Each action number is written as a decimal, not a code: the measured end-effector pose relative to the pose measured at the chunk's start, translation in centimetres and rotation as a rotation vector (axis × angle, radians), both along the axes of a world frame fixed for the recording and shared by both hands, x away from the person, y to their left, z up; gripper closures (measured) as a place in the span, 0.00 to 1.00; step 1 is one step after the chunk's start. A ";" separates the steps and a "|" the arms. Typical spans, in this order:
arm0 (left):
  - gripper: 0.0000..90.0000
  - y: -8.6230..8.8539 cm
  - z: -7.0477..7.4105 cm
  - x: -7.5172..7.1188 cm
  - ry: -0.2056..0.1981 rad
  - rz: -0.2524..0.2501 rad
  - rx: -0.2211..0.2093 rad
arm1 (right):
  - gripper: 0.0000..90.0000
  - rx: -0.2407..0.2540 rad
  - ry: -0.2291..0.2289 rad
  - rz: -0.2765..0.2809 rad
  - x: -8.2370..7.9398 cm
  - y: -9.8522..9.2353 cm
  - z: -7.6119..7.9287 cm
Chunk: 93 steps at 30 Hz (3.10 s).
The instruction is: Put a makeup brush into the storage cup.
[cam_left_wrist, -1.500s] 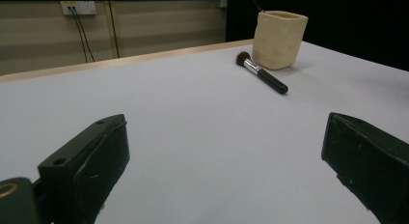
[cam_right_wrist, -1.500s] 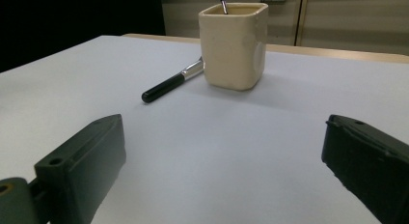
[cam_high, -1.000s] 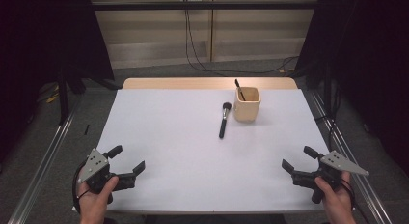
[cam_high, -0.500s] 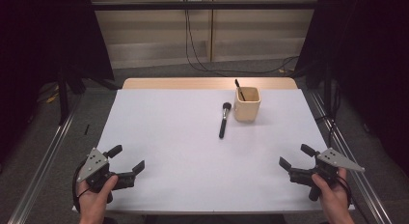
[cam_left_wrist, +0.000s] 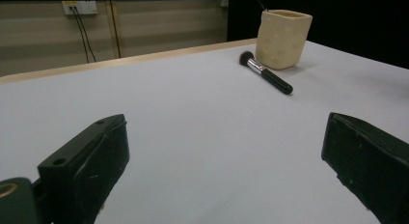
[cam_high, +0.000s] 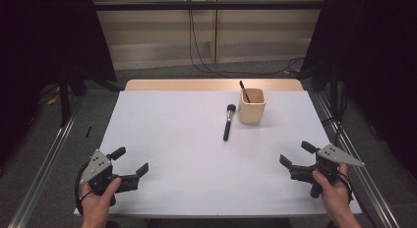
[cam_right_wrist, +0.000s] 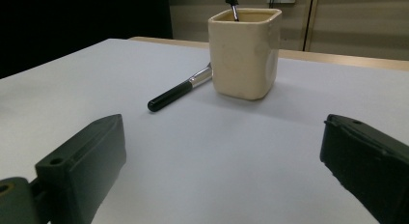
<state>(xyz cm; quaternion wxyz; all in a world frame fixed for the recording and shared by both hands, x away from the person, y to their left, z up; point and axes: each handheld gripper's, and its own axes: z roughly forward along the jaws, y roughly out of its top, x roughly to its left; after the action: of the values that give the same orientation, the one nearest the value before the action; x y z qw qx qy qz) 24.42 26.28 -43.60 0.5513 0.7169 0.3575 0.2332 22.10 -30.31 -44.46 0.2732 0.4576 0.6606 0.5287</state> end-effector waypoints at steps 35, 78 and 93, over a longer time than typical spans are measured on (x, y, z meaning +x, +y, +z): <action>0.03 0.0 0.0 0.0 0.005 0.003 -0.002 | 0.02 -0.063 -0.065 0.071 7.5 4.4 1.8; 0.03 -0.2 0.0 0.3 -0.002 -0.011 0.019 | 0.02 -0.119 -0.090 0.084 16.6 10.2 4.4; 0.03 -0.3 0.0 0.3 -0.008 -0.020 0.025 | 0.03 -0.147 -0.067 0.093 19.4 12.6 4.9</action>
<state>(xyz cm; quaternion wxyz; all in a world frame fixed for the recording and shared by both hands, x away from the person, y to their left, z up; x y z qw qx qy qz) 24.75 26.00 -43.55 0.5460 0.7263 0.3453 0.2349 41.52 -17.68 -39.57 0.3033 0.3872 0.7087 0.5058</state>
